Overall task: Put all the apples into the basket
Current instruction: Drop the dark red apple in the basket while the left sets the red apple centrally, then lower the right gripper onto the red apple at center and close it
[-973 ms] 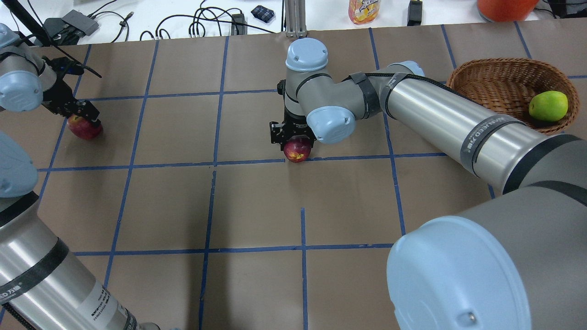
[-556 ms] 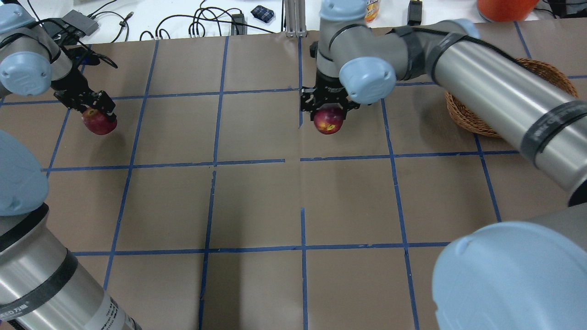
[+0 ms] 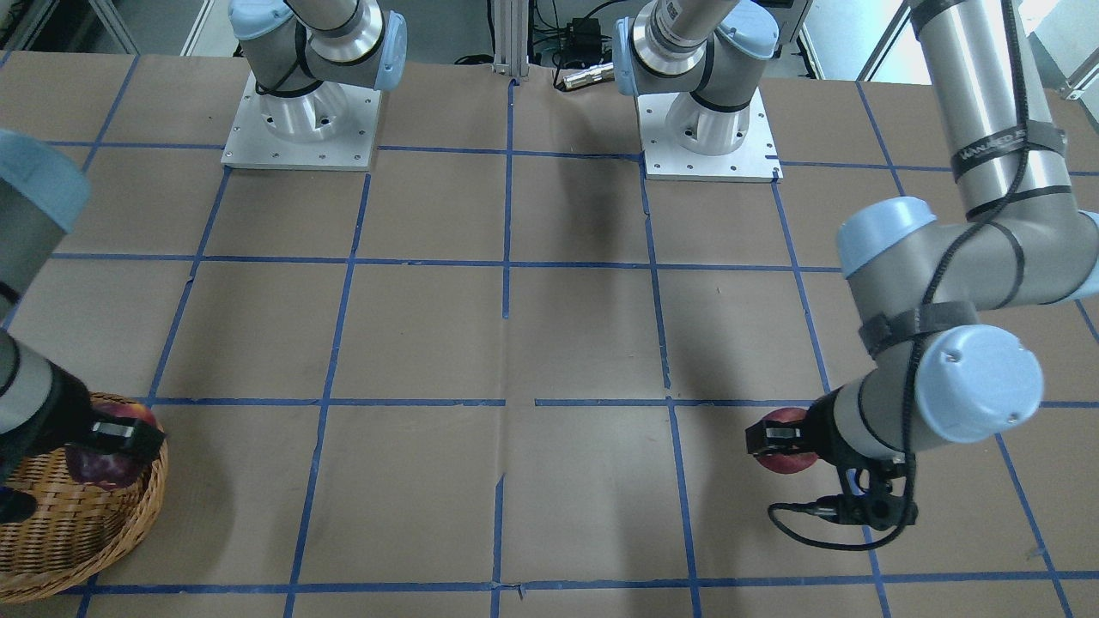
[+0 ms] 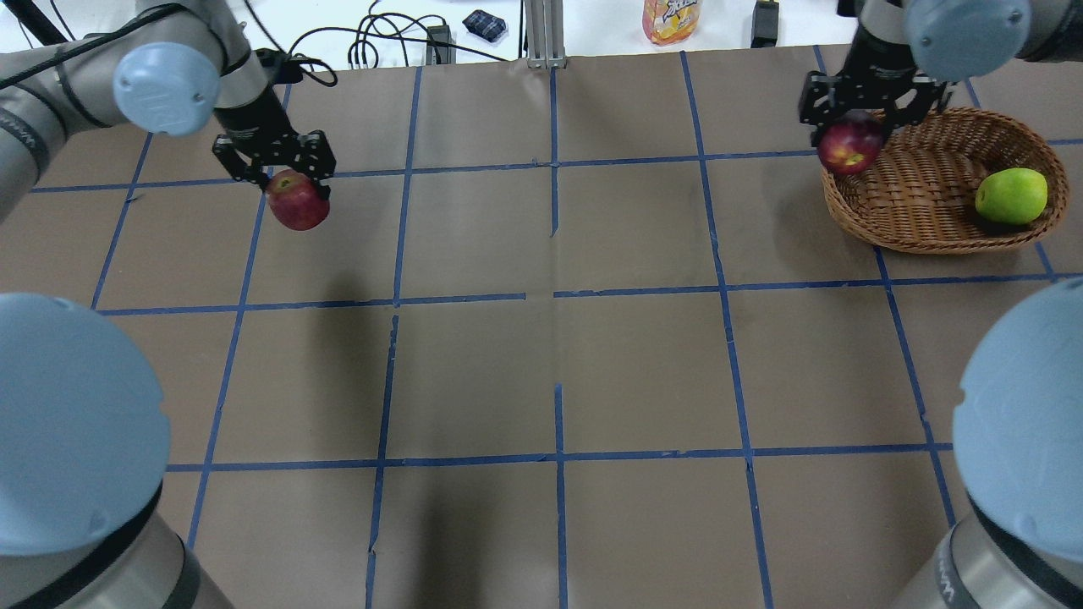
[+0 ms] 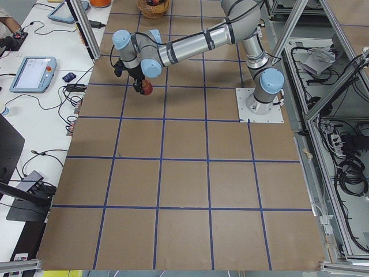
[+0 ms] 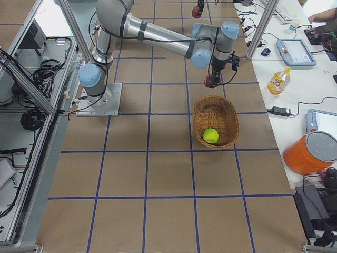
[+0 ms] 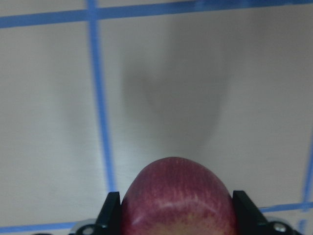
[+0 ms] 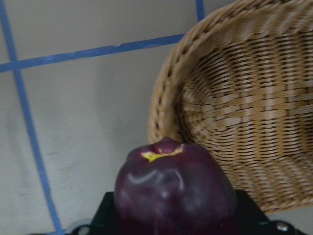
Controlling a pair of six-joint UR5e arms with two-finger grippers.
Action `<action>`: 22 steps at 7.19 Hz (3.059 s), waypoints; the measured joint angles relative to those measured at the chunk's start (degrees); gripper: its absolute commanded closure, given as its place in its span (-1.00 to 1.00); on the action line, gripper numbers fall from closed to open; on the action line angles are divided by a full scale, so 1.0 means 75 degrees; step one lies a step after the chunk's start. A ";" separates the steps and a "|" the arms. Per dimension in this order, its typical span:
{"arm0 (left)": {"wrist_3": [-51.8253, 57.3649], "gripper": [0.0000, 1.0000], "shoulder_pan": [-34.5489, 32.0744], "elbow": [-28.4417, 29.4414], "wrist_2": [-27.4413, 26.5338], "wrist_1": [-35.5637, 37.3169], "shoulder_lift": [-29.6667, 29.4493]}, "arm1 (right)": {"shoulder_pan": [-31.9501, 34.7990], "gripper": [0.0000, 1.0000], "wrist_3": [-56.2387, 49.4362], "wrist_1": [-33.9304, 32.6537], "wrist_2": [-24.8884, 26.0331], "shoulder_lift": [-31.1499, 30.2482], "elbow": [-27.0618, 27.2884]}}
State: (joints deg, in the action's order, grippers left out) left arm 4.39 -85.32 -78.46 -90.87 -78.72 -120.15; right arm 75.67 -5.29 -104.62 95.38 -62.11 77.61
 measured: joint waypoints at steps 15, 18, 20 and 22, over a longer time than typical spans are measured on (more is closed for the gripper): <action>-0.3667 -1.00 -0.1944 -0.1016 0.1414 0.0561 0.0784 | 0.0999 -1.00 0.1000 0.0510 -0.0488 -0.0561 0.0116; -0.1575 -1.00 -0.1055 -0.0869 0.1298 -0.1987 0.2325 | 0.2961 -1.00 0.3693 0.0659 -0.0881 -0.0380 0.0144; -0.0553 -1.00 -0.0963 -0.1024 0.0859 -0.2308 0.3311 | 0.3891 -1.00 0.4814 0.0598 -0.1235 0.0089 0.0153; -0.0453 -1.00 -0.0941 -0.1518 0.0362 -0.1901 0.3851 | 0.4474 -1.00 0.5585 0.0375 -0.1403 0.0686 0.0179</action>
State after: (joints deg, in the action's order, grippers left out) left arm 0.99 -92.37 -89.85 -88.15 -92.98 -91.26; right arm 109.23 36.60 -101.81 84.86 -56.97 78.95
